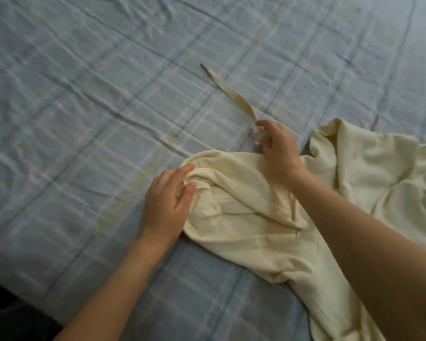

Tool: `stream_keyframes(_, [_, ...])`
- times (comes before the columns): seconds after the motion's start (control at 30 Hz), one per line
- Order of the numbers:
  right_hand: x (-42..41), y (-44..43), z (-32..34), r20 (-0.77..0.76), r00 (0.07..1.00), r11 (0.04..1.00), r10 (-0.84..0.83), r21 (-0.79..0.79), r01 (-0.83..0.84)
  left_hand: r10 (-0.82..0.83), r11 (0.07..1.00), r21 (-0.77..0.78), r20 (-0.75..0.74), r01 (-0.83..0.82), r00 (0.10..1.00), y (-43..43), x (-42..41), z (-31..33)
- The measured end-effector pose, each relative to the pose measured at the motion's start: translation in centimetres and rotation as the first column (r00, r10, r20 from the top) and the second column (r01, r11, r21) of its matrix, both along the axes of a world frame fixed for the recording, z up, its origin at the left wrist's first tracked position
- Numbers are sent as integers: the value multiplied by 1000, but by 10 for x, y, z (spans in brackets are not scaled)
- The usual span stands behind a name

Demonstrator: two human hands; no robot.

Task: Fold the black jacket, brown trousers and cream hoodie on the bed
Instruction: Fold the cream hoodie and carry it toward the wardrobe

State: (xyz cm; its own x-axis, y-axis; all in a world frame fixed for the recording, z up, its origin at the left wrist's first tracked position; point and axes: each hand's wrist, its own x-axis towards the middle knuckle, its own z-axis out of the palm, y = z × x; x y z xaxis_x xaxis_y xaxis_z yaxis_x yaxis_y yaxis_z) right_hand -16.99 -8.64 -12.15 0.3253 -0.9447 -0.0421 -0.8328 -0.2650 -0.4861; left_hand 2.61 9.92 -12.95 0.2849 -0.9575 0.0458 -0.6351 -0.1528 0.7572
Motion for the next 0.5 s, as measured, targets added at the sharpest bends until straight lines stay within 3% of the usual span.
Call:
stream_keyframes(0.13, [-31,26,22,282,959,976,-29,-199,88,36,999,-9,-26,-37,999,-2,2,-3])
stream_keyframes(0.27, [-95,81,45,443,857,921,-264,-147,360,39,999,23,-73,-37,997,-3,5,0])
stream_keyframes(0.33, [-130,113,48,470,766,832,-438,-111,544,48,997,62,-115,-41,992,-2,6,1])
stream_keyframes(0.43, [-170,151,40,441,550,608,-710,-11,794,114,990,101,-150,-99,982,-3,3,1])
stream_keyframes(0.5, [-179,167,33,337,509,546,-792,19,837,158,984,105,-165,-142,973,-3,-1,-1])
